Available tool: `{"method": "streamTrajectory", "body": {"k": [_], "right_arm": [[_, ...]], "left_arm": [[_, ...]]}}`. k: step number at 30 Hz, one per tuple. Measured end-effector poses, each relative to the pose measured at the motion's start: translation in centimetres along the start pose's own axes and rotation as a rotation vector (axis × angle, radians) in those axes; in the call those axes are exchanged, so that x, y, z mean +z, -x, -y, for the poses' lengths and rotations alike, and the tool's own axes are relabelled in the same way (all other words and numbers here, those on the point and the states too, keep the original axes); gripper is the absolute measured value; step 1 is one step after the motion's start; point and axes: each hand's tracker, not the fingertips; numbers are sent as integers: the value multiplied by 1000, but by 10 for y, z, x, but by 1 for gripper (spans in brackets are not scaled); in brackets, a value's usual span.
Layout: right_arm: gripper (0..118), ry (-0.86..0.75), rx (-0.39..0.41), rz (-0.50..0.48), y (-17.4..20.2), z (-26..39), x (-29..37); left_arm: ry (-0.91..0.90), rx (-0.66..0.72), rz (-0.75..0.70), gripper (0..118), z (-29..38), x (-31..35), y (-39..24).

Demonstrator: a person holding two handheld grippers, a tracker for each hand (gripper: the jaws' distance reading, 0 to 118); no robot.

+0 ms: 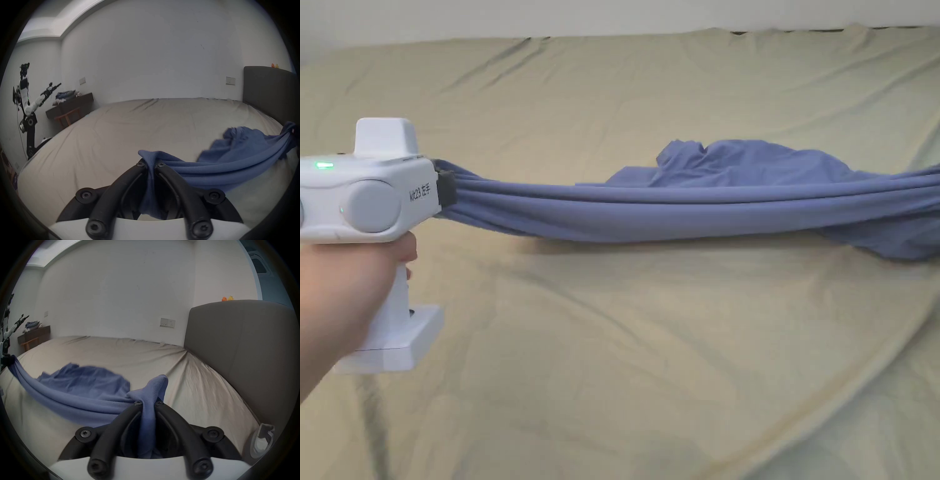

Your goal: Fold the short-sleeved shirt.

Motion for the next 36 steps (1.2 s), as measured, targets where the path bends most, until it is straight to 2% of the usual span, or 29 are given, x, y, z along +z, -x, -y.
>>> {"method": "streamTrajectory", "body": {"k": [7,13,15,19,20,21,24,26,27,28,30,31,33,34,35,36], "right_arm": [[5,-18,-20,-46,-14,35,135],[5,13,-9,-96,-16,81,246],[5,33,18,-114,-16,101,274],[5,8,73,-107,-17,130,303],[5,96,7,-124,-16,143,301],[5,137,9,-117,-13,151,301],[5,152,100,-101,-4,169,296],[7,189,76,-107,-4,174,293],[18,197,65,-107,-11,181,283],[43,198,55,-107,-13,181,283],[109,175,9,-62,-20,175,290],[118,142,-39,-32,-26,170,299],[118,51,-160,-50,-36,154,317],[118,-3,-195,-68,-38,145,326],[114,-30,-217,-81,-36,135,335],[93,-54,-228,-97,-33,126,342]], "left_arm": [[39,2,80,4,45,114,26],[91,40,145,4,98,206,49],[119,52,159,4,120,230,57],[165,61,175,4,157,254,66],[174,58,174,4,165,256,66],[178,60,171,4,172,257,64],[230,-28,170,4,191,247,60],[270,-35,184,5,198,242,58],[290,-24,189,19,199,241,59],[315,2,192,43,197,240,61],[297,42,136,102,190,249,65],[267,87,142,111,183,256,72],[174,143,177,111,166,278,83],[134,150,162,107,158,291,84],[112,150,153,89,151,302,87],[81,153,160,39,143,316,90]]}}
